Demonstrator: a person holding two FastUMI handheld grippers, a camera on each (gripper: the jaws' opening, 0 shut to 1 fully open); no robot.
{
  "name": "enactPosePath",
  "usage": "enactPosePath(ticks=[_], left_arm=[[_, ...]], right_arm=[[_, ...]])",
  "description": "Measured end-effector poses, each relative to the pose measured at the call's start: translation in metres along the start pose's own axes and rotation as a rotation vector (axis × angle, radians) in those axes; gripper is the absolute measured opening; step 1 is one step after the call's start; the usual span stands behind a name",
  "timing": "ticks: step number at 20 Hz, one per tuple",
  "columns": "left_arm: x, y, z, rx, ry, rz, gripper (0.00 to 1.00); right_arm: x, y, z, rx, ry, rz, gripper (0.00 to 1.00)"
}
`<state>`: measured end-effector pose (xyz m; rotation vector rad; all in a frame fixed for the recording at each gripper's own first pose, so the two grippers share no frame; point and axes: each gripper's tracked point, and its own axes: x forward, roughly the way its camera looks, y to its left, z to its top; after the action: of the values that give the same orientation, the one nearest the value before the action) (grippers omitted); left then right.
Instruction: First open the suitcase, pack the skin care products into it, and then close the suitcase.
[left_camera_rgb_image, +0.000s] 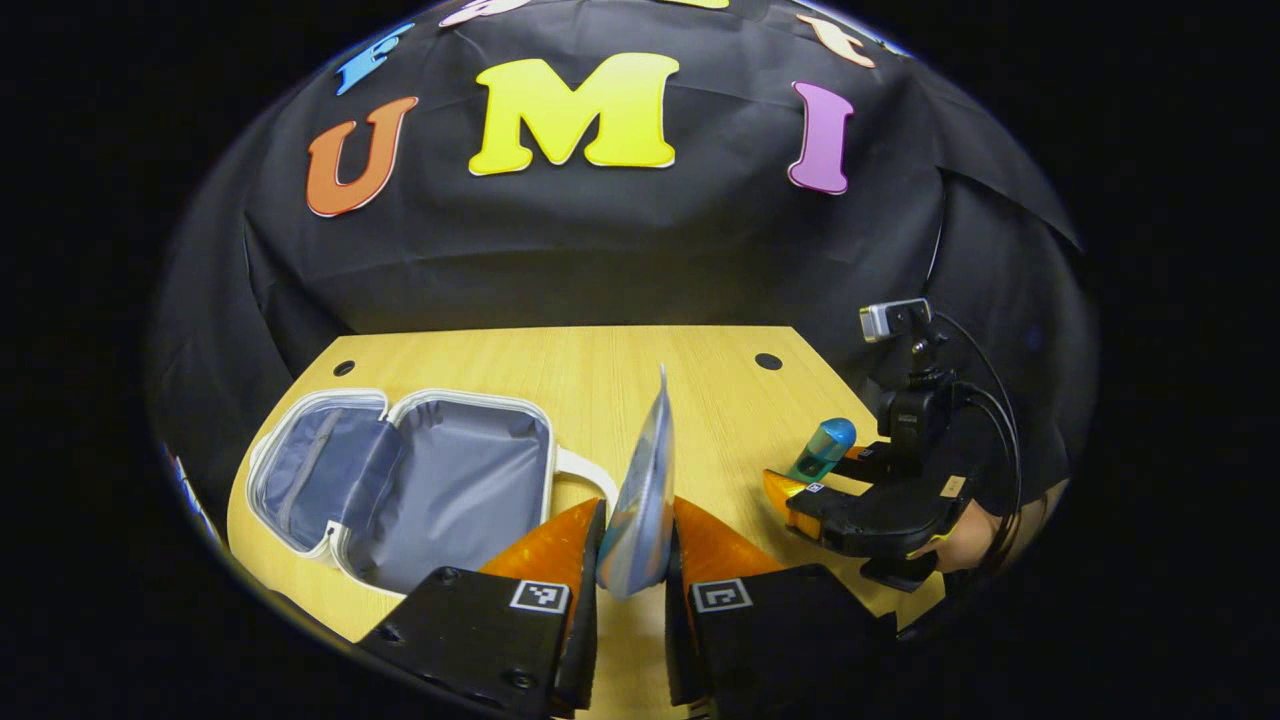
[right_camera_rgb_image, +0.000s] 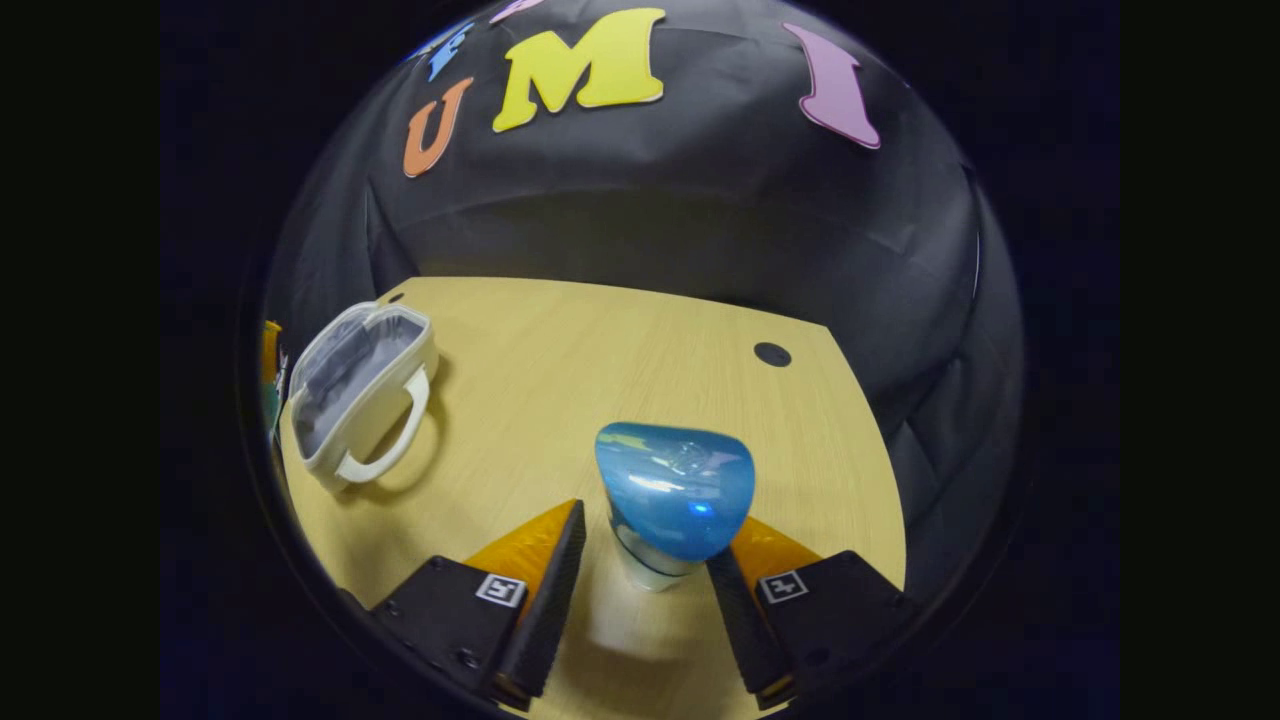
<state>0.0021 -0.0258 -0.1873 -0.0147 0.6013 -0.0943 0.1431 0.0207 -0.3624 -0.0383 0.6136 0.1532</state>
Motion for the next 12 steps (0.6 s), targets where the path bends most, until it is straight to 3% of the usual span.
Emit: enactPosePath(ticks=[2,3,8,12], left_arm=[[-0.008,0.017,0.0,0.009,0.001,0.018,0.3],[-0.012,0.026,0.001,0.007,0.003,0.024,0.3],[-0.022,0.07,0.0,-0.008,0.005,0.056,0.31],[-0.016,0.117,0.002,0.001,-0.001,0.086,0.31]], right_arm=[[-0.002,0.0,0.002,0.012,-0.001,-0.014,0.44],[-0.001,0.001,-0.001,0.008,0.003,-0.021,0.39],[-0.013,0.006,-0.006,-0.015,0.02,-0.055,0.36],[-0.048,0.018,0.004,0.03,0.009,-0.07,0.34]])
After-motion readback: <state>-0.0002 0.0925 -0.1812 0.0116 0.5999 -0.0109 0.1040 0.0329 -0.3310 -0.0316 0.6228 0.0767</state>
